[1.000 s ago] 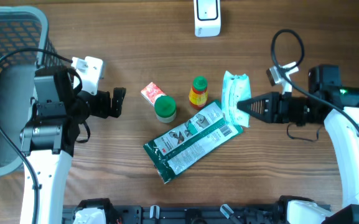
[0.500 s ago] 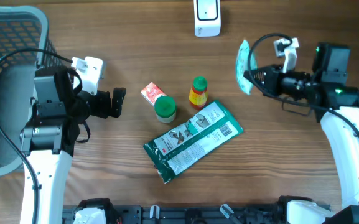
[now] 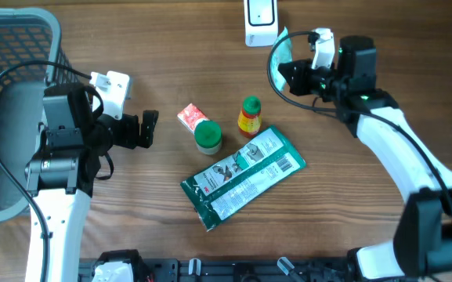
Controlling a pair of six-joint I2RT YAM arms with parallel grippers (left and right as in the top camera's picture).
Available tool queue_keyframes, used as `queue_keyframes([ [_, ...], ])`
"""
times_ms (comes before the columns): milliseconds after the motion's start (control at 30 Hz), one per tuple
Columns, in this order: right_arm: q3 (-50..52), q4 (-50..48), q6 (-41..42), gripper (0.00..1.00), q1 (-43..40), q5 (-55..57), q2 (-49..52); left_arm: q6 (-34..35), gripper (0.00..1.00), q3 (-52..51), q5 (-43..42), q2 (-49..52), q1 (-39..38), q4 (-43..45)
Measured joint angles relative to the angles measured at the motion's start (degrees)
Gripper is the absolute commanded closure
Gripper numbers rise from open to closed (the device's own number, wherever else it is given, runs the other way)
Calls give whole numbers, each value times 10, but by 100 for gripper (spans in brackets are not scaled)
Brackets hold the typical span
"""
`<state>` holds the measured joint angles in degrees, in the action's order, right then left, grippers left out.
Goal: Scan the item barcode
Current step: 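Carry the wipes packet up toward the white scanner, then hold the wipes packet in front of the scanner window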
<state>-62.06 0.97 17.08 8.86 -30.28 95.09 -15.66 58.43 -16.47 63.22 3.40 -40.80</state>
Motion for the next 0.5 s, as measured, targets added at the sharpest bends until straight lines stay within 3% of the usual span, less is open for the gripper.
queue_keyframes([
  [200, -71, -34, 31, 96, 4, 21, 92, 0, 0, 0, 0, 0, 0, 1],
  [500, -309, -33, 29, 95, 32, 99, 261, 0, 0, 0, 0, 0, 0, 1],
])
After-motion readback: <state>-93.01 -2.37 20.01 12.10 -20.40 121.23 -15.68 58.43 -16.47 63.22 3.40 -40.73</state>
